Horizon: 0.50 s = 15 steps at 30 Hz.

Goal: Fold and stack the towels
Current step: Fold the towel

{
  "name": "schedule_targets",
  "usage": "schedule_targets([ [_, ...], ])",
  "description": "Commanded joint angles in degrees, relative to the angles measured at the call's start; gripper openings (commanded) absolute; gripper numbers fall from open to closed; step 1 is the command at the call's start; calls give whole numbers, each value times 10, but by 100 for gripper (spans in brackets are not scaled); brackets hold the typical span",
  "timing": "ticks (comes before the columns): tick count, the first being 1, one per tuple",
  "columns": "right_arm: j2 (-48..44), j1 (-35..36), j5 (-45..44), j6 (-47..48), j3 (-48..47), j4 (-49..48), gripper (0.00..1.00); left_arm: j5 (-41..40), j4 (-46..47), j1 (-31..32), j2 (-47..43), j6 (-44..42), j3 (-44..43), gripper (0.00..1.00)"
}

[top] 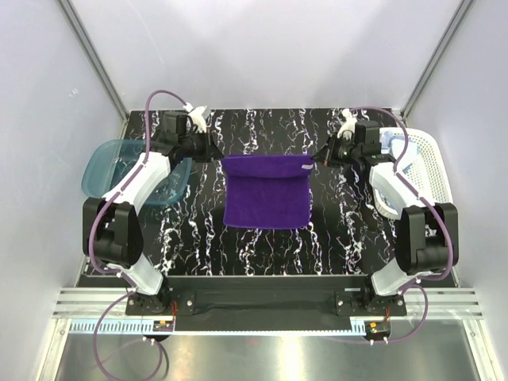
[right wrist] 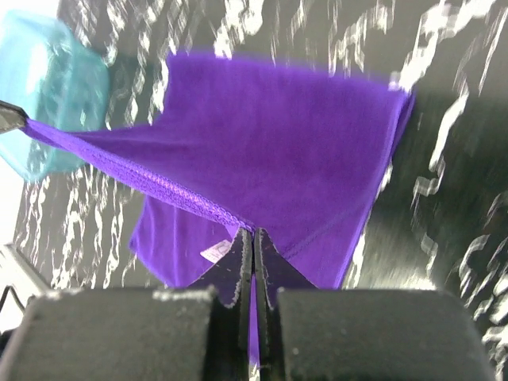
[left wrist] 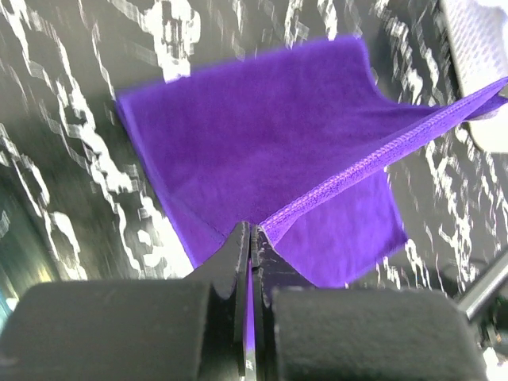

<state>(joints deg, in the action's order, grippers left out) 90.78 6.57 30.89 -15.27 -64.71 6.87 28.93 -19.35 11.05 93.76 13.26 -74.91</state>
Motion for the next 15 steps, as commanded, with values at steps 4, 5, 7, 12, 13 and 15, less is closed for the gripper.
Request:
schedule_targets([
  [4,-68,27,-43,-35,74,38,0,-19,-51,9,-58,-17,54,0],
  [5,-74,33,-52,-32,80,40,0,-20,-52,11,-62,-17,62,0],
  [7,-86,44,-65,-30,103,47,0,-25,-58,19,-75,-17,74,0],
  [12,-95,61,-81,-58,141,59,0,-37,-77,28,-83,-14,105,0],
  [13,-97,62,-87,-63,145,63,0,-41,-85,31,-84,-12,110,0],
  [15,-97,63,-101,-81,158,78,0,-46,-94,34,-85,-9,129,0],
])
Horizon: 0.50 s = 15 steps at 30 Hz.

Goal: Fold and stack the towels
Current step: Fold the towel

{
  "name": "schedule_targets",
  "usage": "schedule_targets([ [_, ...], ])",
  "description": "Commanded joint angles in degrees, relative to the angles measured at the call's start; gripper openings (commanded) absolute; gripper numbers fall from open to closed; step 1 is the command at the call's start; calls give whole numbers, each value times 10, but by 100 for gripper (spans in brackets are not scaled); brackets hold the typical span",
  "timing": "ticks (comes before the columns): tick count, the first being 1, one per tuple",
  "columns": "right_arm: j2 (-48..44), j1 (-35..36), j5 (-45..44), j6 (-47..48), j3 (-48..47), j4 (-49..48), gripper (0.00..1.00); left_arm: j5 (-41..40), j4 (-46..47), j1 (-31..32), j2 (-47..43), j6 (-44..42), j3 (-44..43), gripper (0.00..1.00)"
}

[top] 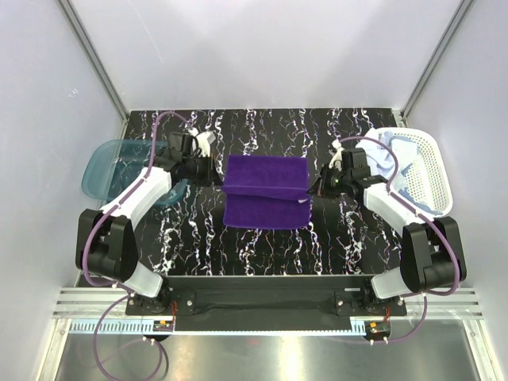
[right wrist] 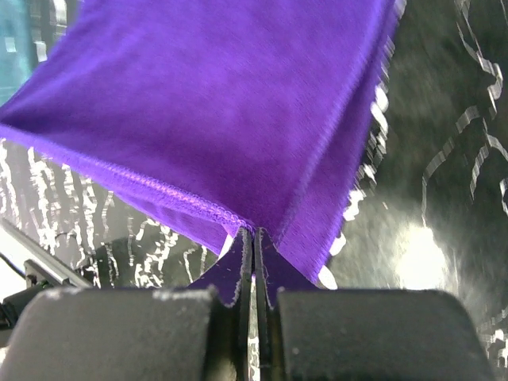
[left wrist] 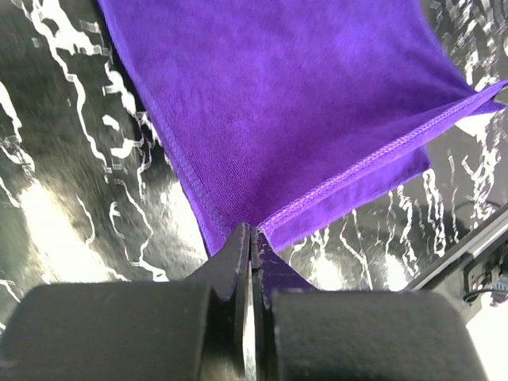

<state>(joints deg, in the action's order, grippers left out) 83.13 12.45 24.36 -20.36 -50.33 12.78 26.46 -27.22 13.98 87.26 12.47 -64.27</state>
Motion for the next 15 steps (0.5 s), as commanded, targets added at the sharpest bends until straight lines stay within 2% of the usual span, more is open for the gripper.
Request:
schedule_targets([
  [1,-24,4,-41,-34,18,25,0,-24,-19,8,-21,2,29,0],
  [5,-38,4,-64,-52,43,43,2,-52,-32,26,-21,12,61,0],
  [7,-40,5,-66,-63,54,49,10,-72,-51,38,-14,13,64,1],
  [10,-40,6,-42,-71,71,55,25,-87,-74,48,-11,17,67,25],
  [11,-43,6,-37,-73,73,61,27,-89,-78,52,-12,20,72,37],
  [14,-63,6,-45,-84,77,90,36,-111,-84,61,-33,38,85,45],
  [15,-68,6,-45,-93,74,98,38,-126,-85,62,-37,43,86,50],
])
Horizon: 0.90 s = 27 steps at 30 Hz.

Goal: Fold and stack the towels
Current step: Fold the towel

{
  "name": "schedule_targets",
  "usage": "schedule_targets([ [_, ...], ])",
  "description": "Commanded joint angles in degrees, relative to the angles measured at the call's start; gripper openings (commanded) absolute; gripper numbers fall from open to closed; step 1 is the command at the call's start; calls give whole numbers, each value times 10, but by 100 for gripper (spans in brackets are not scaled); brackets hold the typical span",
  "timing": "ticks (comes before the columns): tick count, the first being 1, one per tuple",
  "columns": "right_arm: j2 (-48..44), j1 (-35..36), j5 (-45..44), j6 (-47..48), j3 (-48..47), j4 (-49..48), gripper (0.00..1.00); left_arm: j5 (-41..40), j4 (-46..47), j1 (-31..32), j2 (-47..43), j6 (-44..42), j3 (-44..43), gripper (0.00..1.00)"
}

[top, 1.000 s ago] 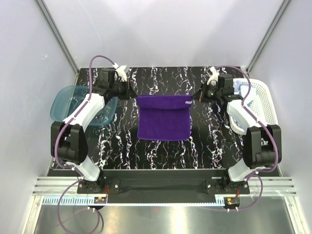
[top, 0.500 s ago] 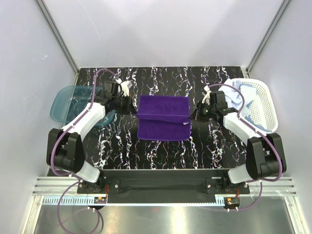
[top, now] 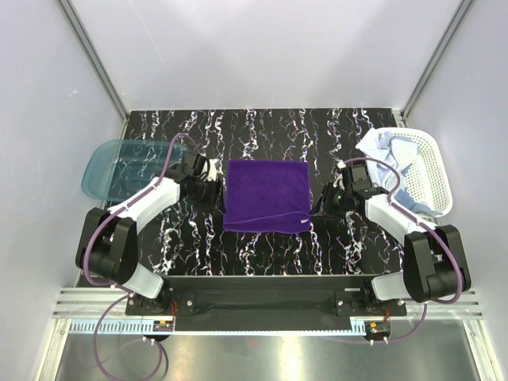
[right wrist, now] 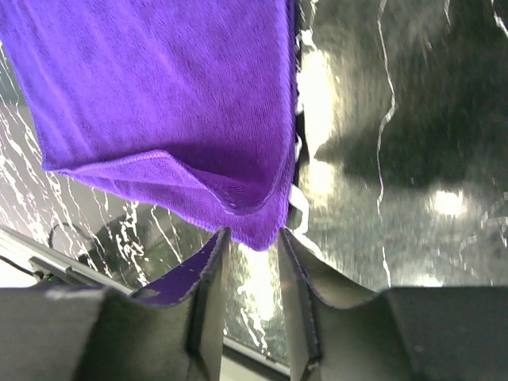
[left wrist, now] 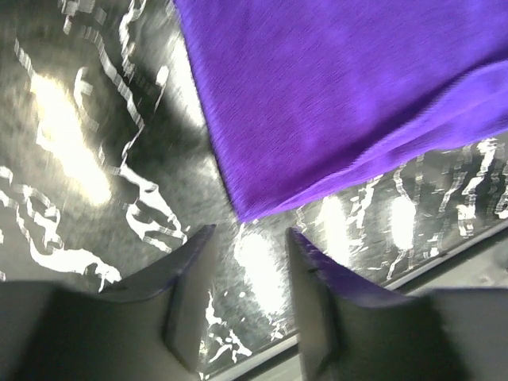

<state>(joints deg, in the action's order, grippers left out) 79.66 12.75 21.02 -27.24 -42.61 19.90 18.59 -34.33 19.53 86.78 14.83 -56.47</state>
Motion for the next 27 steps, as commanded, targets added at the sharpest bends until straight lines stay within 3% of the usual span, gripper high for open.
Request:
schedule_targets([
  [1,-41,2,-13,-30,-5,29,38,-52,-13,9,-34,30,8,53],
  [6,-19,3,-26,-57,-23,15,40,-53,28,9,-19,80,24,56],
  [11,23,10,27,-32,-10,-28,42,-9,106,10,-11,102,60,57],
  [17,33,15,21,-92,7,-43,43,16,145,13,14,149,65,65],
  [27,30,22,-19,-58,38,-7,37,-62,109,27,27,143,77,62],
])
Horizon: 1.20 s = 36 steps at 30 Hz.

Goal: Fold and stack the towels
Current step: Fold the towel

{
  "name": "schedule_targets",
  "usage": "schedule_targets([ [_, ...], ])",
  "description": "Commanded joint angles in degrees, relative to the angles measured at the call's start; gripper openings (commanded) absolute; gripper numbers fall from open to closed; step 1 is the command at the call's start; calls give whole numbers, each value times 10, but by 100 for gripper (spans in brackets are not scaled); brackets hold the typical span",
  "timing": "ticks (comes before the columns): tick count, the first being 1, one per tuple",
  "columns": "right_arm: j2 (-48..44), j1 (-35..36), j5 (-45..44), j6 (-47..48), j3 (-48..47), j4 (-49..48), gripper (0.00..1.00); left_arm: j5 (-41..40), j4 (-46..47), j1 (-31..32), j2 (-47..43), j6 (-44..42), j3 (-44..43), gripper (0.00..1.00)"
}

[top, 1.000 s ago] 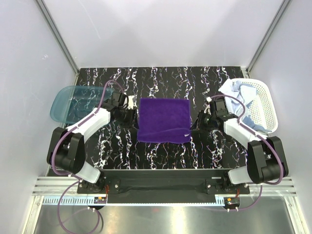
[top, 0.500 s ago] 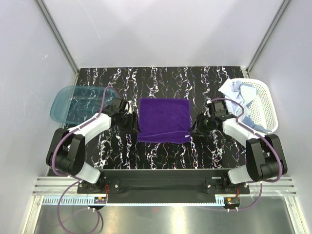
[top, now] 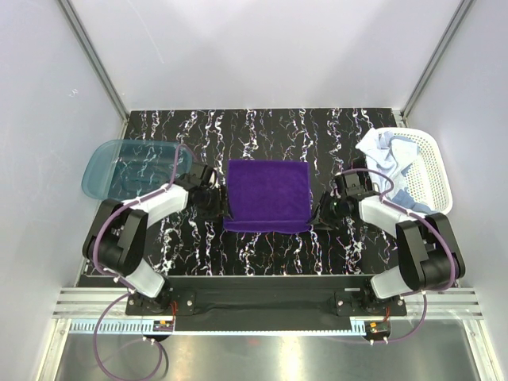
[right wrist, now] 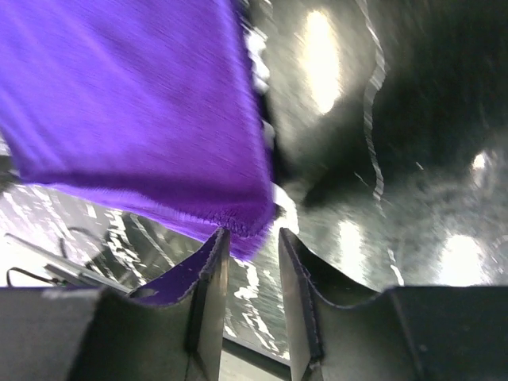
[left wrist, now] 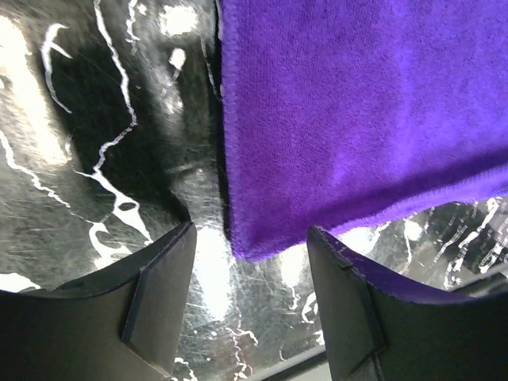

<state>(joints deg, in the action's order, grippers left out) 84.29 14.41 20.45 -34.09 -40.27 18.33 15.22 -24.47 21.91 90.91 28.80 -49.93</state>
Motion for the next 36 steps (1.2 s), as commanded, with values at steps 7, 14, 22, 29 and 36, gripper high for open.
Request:
schedule_targets([
  [7,-39,5,-5,18,12,25,34,-45,8,11,-36,12,23,61],
  [14,-67,5,8,-3,-1,34,41,-25,21,11,-39,28,11,61],
  [22,-48,5,-17,-27,0,24,44,-23,47,21,-4,40,30,53],
  [29,8,5,-15,-32,16,-27,36,-30,49,28,3,36,29,29],
  [36,-15,6,-28,-32,20,-24,16,-54,11,37,-7,27,8,17],
])
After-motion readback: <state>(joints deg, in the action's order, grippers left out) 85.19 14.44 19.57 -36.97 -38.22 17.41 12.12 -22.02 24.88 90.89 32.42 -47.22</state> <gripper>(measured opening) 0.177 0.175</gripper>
